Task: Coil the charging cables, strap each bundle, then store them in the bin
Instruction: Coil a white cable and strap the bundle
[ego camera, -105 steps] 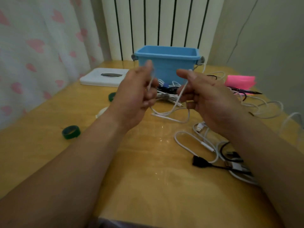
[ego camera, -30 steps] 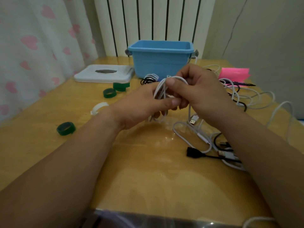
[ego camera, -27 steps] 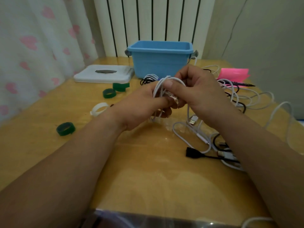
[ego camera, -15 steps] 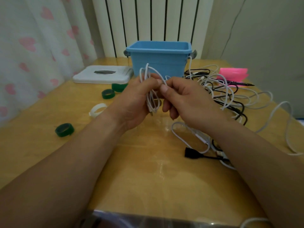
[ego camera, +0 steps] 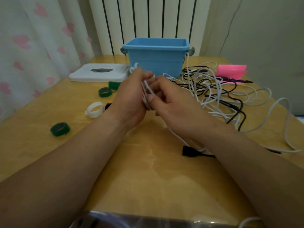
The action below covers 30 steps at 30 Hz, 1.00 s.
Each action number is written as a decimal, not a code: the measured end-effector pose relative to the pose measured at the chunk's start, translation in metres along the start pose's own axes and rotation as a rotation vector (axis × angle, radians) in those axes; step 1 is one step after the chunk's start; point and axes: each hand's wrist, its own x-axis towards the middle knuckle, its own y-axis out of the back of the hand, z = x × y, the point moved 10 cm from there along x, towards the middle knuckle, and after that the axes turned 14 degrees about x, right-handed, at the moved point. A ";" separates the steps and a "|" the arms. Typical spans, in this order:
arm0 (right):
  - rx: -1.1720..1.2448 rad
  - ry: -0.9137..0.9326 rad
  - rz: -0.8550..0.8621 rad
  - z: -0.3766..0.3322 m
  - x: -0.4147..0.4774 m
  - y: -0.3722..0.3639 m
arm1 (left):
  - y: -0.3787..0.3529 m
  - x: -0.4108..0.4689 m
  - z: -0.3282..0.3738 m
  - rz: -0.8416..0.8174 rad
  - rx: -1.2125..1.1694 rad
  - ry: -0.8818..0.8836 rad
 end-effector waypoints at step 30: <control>-0.557 0.058 0.241 -0.001 0.003 0.073 | 0.058 0.011 0.023 0.085 0.163 0.020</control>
